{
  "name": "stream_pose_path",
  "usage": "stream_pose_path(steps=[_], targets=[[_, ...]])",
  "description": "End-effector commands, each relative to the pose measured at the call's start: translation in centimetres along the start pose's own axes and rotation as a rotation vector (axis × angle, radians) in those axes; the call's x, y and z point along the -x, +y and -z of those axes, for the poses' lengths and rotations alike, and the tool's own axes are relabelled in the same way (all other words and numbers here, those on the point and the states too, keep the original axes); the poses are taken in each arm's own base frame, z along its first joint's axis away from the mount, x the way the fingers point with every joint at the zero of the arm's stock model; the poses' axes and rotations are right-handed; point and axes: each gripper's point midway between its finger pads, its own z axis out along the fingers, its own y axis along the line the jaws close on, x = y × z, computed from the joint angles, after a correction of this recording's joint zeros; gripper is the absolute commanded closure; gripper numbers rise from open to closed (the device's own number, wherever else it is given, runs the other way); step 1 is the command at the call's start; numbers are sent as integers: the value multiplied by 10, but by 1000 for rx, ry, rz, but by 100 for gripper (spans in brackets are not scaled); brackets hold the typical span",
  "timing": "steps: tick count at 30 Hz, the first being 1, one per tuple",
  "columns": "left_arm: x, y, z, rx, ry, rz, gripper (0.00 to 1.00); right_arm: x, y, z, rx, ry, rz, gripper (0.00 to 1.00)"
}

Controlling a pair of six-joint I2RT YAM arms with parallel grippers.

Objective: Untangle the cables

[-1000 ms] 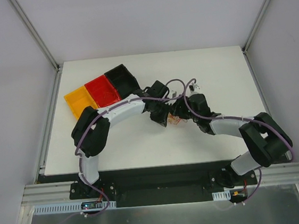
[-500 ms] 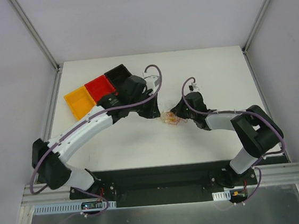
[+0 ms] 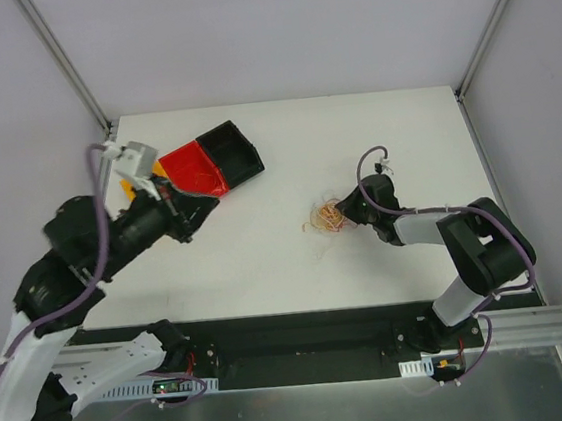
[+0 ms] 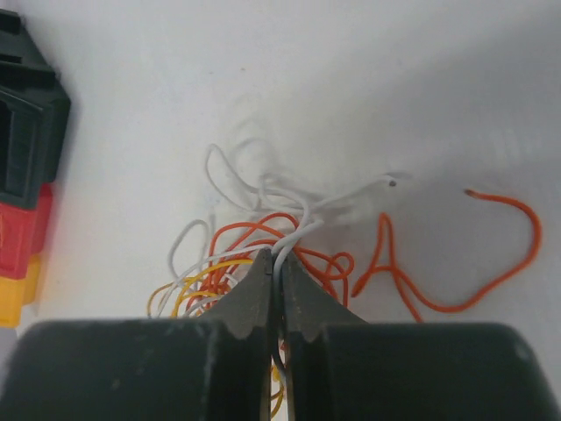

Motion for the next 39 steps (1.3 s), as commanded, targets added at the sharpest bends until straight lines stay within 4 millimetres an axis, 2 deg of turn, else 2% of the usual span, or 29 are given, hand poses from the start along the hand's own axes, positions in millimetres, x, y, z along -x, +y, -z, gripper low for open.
stream_pose_path(steps=[1, 3, 5, 6, 7, 9, 10, 12, 16, 20, 23, 26, 29, 31, 35, 39], targets=[[40, -10, 51, -13, -130, 9, 100, 12, -7, 6, -20, -75, -45, 99], [44, -13, 58, -23, -145, 23, 100, 11, -5, 6, -6, -70, -45, 95], [31, -14, 47, -33, -93, 34, 100, 9, 3, 6, 33, -49, -32, 83], [17, -10, 35, -24, -43, 39, 100, 9, 7, 7, 53, -41, -23, 77], [3, -10, 22, -27, 15, 53, 93, 8, 11, 8, 71, -36, -17, 75], [-30, -3, -6, -4, 140, 89, 63, 8, 13, 14, 96, -48, -5, 70], [-46, 0, -21, 3, 199, 97, 52, 8, 14, 18, 110, -57, -1, 68], [-77, 6, -46, 12, 297, 119, 42, 12, 15, 29, 127, -82, 11, 61], [-129, 5, -98, -57, 412, 191, 40, 22, 11, 46, 129, -149, 33, 51], [-169, -2, -148, -138, 458, 288, 40, 30, 4, 58, 106, -201, 50, 47], [-191, 4, -179, -109, 491, 287, 40, 32, 4, 65, 111, -201, 59, 48], [-201, 10, -200, -76, 512, 284, 46, 23, 8, 71, 142, -166, 64, 50], [-210, 28, -208, 8, 504, 287, 58, 11, 13, 73, 170, -134, 43, 56], [-211, 37, -205, 44, 492, 314, 59, -6, 21, 75, 208, -120, 63, 58], [-212, 44, -188, 52, 478, 328, 52, -42, 33, 76, 231, -62, 141, 59], [-213, 39, -166, 16, 473, 340, 46, -46, 27, 67, 166, -44, 168, 56]])
